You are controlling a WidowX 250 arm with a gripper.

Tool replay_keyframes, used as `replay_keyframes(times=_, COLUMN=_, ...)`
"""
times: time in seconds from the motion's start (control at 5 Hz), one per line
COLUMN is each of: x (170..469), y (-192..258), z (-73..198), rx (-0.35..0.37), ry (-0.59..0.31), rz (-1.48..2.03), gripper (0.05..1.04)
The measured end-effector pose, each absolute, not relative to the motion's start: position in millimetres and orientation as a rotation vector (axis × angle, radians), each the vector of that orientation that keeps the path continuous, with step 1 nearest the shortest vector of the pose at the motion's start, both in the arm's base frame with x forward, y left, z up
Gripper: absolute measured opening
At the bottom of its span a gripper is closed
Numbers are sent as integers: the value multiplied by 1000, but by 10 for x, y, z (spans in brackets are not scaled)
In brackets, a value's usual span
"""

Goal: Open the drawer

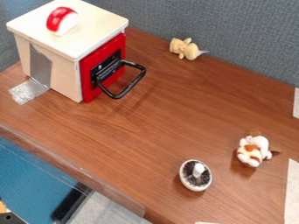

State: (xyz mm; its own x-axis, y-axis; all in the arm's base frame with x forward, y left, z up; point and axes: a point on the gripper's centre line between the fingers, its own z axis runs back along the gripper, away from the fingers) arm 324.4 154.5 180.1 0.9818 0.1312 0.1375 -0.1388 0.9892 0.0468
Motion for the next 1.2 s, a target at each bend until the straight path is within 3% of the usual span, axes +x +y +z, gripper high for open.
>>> replay_keyframes(times=0.2, x=3248, y=1524, z=1653, rx=37, ry=-94, rz=135, gripper=1001)
replay_keyframes(times=0.6, x=3331, y=604, z=1638, rx=-14, ry=-88, rz=-59, gripper=1001)
replay_keyframes(times=0.8, x=3267, y=294, z=1478, rx=-14, ry=-63, rz=-111, gripper=1000)
replay_keyframes(times=1.2, x=3277, y=242, z=946, rx=104, ry=-54, rz=-29, gripper=1000)
